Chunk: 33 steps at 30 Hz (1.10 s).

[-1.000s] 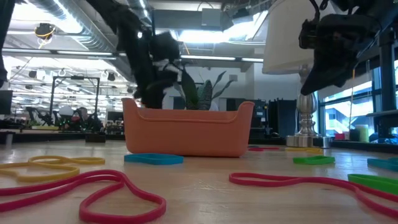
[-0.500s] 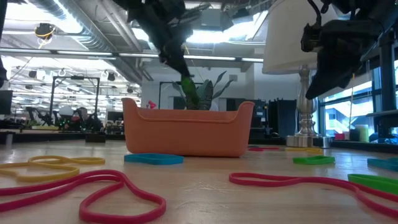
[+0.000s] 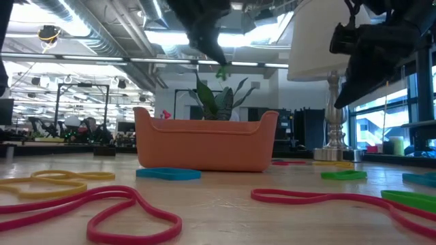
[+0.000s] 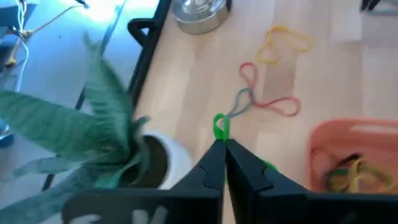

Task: Pick and place rubber bands into bin
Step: Put the green rubber band into the orange bin

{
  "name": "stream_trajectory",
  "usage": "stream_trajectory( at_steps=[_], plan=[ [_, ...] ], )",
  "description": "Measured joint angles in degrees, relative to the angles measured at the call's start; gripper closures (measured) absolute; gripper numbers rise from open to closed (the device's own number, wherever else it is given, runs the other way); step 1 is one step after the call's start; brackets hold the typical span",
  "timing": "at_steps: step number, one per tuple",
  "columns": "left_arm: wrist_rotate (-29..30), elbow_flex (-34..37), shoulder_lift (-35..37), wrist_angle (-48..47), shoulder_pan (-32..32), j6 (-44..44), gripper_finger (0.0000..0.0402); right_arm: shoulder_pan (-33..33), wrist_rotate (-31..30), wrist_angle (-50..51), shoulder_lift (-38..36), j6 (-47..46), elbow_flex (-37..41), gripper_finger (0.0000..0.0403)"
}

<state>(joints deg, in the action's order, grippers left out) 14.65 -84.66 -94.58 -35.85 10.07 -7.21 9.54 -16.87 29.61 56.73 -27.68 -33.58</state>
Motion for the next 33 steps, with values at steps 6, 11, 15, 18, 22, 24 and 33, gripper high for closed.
stream_trajectory(
  at_steps=[6,11,15,18,22,24,33],
  plan=[
    [0.7,-7.3,-7.6,-7.4,-6.2,9.8,0.0398,0.0,0.0,0.3,0.0,5.6,0.0,0.0381],
    [-1.4,-11.2,-13.0,-13.9,-10.3,19.0,0.0398,0.0,0.0,0.3,0.0,5.7,0.0,0.0382],
    [-3.0,-11.3,-15.9,-15.1,-12.4,26.9,0.0398,0.0,0.0,1.0,0.0,5.7,0.0,0.0382],
    [-4.4,-11.3,-17.6,-18.0,-12.7,32.1,0.0398,0.0,0.0,2.2,0.0,5.7,0.0,0.0382],
    [-4.3,-11.3,-20.0,-23.9,-12.7,37.4,0.0398,0.0,0.0,2.7,0.0,5.7,0.0,0.0382],
    [-4.3,-11.3,-20.9,-26.1,-12.7,38.1,0.0398,0.0,0.0,2.9,0.0,5.8,0.0,0.0382],
    [-5.9,-7.8,-21.7,-25.6,-12.7,42.6,0.0376,0.0,0.0,2.9,0.0,5.7,0.0,0.0382]
  ],
)
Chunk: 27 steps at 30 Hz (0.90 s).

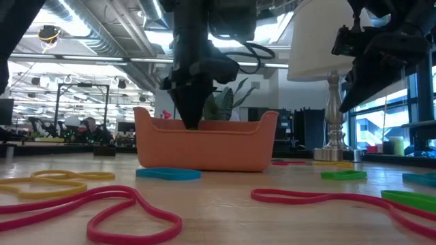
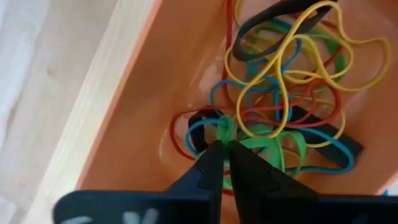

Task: Pick and place rubber bands into bin
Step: Put the green rubber band into the orange bin, then put the red rubber band into the orange bin

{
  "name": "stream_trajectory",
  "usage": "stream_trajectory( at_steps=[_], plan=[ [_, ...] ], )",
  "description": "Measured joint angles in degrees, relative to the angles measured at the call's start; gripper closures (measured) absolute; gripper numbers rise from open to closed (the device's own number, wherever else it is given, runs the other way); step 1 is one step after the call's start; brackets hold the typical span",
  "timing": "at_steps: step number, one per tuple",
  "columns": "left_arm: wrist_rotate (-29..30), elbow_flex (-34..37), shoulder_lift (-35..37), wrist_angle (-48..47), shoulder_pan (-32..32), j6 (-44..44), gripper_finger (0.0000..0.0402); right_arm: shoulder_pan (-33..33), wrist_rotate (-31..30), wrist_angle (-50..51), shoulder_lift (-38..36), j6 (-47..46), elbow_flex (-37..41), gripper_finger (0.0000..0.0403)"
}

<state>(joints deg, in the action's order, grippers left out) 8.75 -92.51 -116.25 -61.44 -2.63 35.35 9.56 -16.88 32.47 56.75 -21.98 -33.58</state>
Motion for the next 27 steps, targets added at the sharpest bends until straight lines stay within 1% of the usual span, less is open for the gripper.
stream_trajectory(
  at_steps=[8,13,17,23,27],
  plan=[
    [-1.0,0.0,0.2,0.2,-0.3,0.1,0.0297,0.0,0.0,-1.7,0.0,-0.2,0.0,0.0382],
    [-0.9,0.0,3.2,-0.1,-0.3,2.9,0.0268,0.0,0.0,-4.9,0.0,-0.2,0.0,0.0382],
    [-0.8,0.0,7.7,-0.1,-0.3,3.5,0.0263,0.0,0.0,-8.3,0.0,0.0,0.0,0.0382],
    [-0.1,0.0,14.4,-0.2,-1.4,4.7,0.0269,0.0,0.0,-12.9,0.0,0.1,0.0,0.0382],
    [2.3,0.0,17.3,-0.3,-3.7,5.9,0.0275,0.0,0.0,-13.7,0.0,0.0,0.0,0.0382]
  ],
)
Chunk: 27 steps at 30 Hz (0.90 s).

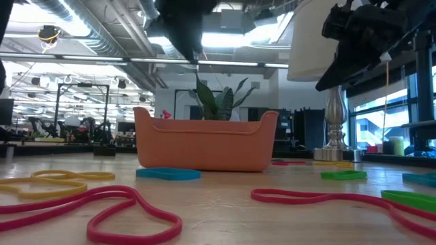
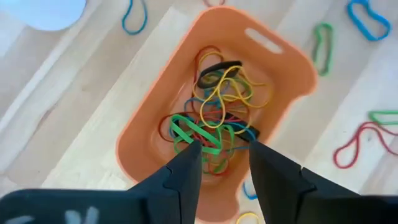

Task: Pick and place rubber bands into bin
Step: Put the red rubber band into the orange bin

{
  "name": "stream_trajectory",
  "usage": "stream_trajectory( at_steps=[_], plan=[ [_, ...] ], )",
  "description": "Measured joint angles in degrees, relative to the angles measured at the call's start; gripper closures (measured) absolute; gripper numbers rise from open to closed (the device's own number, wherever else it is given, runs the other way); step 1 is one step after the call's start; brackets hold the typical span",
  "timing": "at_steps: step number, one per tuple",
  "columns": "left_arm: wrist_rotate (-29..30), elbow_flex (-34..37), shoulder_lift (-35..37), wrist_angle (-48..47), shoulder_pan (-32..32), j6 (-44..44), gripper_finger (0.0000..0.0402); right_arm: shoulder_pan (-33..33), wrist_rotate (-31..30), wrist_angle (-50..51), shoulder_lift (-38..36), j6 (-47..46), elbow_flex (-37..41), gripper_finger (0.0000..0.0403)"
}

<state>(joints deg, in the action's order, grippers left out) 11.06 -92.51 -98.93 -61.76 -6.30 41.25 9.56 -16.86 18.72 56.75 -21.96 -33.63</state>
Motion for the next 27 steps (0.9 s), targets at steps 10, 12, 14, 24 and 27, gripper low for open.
stream_trajectory(
  at_steps=[10,12,14,24,27],
  plan=[
    [1.8,4.4,1.1,0.3,-7.7,-7.7,0.0389,2.9,0.0,0.3,0.0,-5.1,-0.1,0.0398],
    [1.6,7.4,1.9,1.4,-8.7,-7.6,0.0396,4.9,0.0,0.5,0.0,-7.4,-0.4,0.0399],
    [1.4,11.3,3.9,3.6,-9.8,-6.7,0.0399,7.0,-1.1,0.5,0.0,-9.7,-1.1,0.0400],
    [1.5,35.9,25.3,18.7,-14.1,-2.2,0.0399,16.8,-10.6,15.1,7.8,-26.4,-14.3,0.0401],
    [1.7,42.3,32.4,21.7,-15.4,-2.6,0.0399,18.4,-10.6,21.1,15.1,-29.7,-22.0,0.0402]
  ],
)
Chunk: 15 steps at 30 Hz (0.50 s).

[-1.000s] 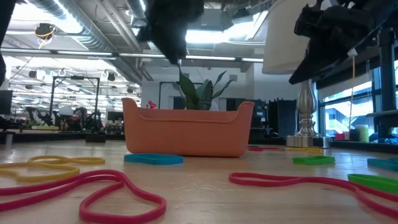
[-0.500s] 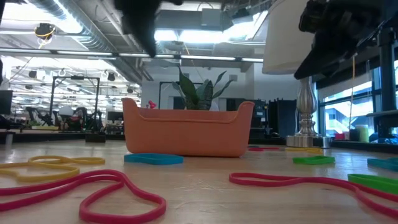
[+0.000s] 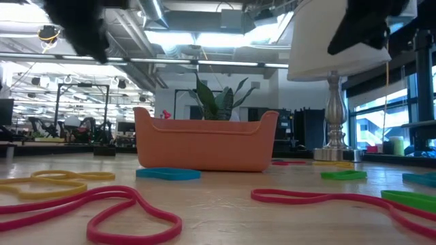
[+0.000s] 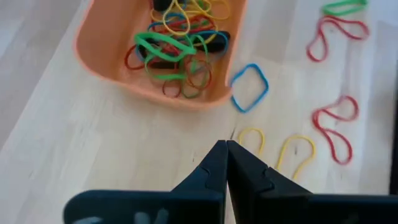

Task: Pick and place rubber bands into bin
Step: Put the red rubber band into the orange bin

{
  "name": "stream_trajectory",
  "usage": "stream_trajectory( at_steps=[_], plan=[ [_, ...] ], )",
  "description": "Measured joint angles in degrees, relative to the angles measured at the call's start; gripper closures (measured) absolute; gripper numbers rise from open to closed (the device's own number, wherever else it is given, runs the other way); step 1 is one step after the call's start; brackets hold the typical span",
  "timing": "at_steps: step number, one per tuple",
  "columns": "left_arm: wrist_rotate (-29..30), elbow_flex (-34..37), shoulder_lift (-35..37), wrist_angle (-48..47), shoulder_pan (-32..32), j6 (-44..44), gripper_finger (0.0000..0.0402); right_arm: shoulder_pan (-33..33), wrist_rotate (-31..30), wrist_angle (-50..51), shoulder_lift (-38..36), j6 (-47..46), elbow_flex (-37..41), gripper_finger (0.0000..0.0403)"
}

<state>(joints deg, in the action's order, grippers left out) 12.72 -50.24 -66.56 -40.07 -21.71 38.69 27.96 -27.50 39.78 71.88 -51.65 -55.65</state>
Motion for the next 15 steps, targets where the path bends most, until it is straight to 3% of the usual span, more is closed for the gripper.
stream_trajectory(
  at_steps=[7,15],
  plan=[
    [-0.8,13.8,14.5,7.3,-2.4,-2.4,0.0399,2.8,5.6,12.9,20.0,-5.2,-20.3,0.0402],
    [-2.2,25.4,24.6,13.2,-3.1,-2.5,0.0399,3.2,9.8,13.5,37.6,-1.2,-34.6,0.0379]
  ],
)
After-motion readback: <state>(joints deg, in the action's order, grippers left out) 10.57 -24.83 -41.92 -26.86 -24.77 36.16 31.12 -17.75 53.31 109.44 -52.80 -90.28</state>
